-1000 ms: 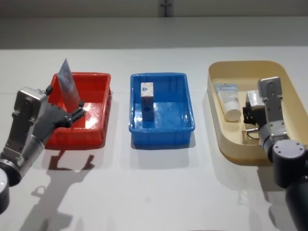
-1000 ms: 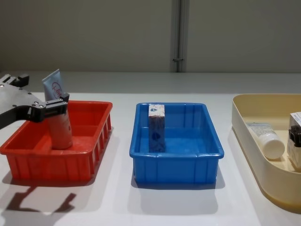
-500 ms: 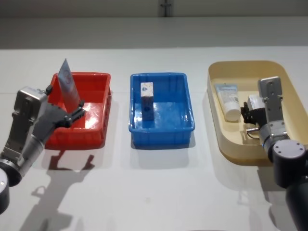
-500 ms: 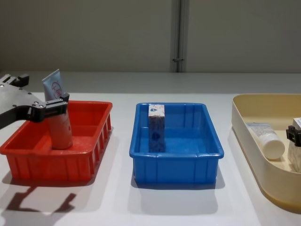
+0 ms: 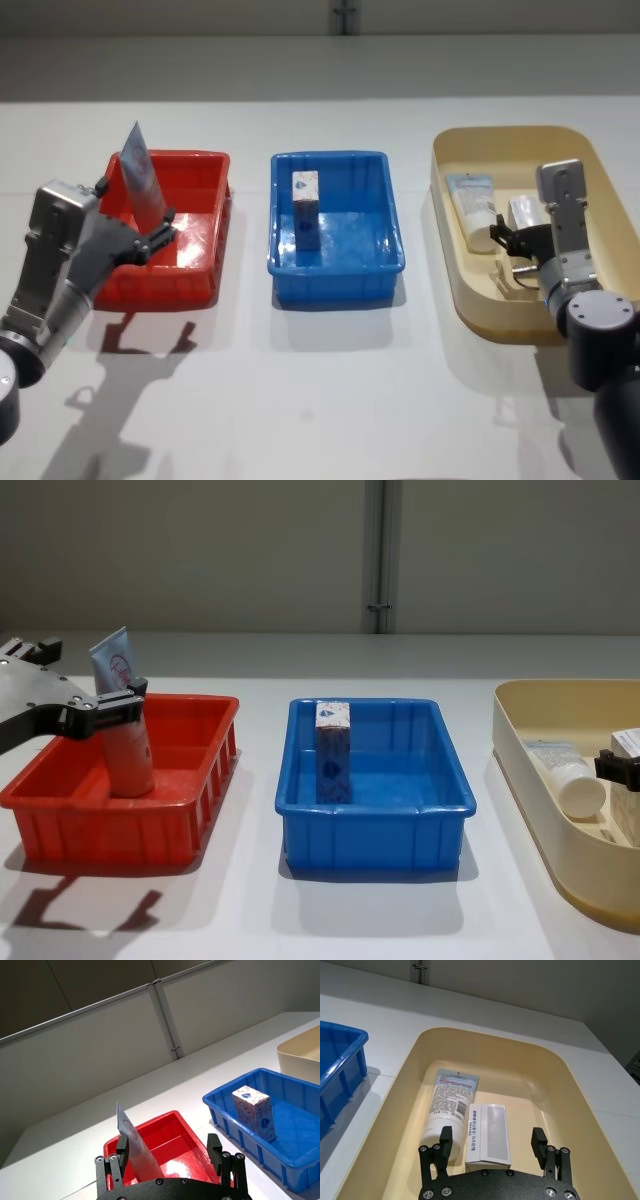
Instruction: Bimanual collaborative sorting of washing and personal care products
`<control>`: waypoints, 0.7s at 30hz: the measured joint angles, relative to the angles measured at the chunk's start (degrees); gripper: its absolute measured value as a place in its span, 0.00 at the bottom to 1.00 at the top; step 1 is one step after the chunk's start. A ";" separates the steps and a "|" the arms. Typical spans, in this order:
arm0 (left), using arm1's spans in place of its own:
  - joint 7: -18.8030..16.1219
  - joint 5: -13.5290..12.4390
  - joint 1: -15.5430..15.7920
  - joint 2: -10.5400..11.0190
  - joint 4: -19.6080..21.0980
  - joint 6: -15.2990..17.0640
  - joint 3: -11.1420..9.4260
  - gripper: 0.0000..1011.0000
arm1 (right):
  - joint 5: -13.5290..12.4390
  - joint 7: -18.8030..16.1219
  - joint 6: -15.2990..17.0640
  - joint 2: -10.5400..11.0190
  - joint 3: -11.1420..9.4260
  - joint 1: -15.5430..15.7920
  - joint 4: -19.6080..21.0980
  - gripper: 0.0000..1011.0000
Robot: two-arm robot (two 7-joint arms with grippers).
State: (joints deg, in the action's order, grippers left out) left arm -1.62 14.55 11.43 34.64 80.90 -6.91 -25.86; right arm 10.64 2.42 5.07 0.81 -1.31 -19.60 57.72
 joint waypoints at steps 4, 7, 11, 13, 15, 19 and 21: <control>0.00 0.00 0.00 0.00 0.00 0.00 0.00 0.99 | 0.00 0.00 0.00 0.00 0.01 0.00 0.00 0.99; 0.00 0.00 0.00 0.00 0.00 0.00 0.00 0.99 | 0.01 -0.05 -0.06 0.09 0.04 0.35 0.58 0.99; 0.00 0.00 0.00 0.00 0.00 0.00 0.00 0.99 | 0.08 -0.35 -0.31 0.38 0.04 1.55 2.57 0.99; 0.00 0.00 0.00 0.00 0.00 0.00 0.00 0.99 | 0.12 -0.50 -0.45 0.48 0.04 2.35 3.90 0.99; 0.00 0.00 0.00 0.00 0.00 0.00 0.00 0.99 | 0.18 -0.54 -0.57 0.58 0.04 3.09 5.11 0.99; 0.00 0.00 0.00 0.00 0.00 0.00 0.00 0.99 | 0.55 -0.70 -0.78 0.88 0.05 4.97 7.96 0.99; 0.00 0.00 0.00 0.00 0.00 0.00 0.00 0.99 | 0.74 -0.79 -1.20 1.08 0.12 6.05 9.49 0.99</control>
State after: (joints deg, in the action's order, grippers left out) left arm -1.62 14.55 11.43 34.65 80.90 -6.91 -25.86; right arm 11.38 1.63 3.88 1.89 -1.20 -13.55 67.20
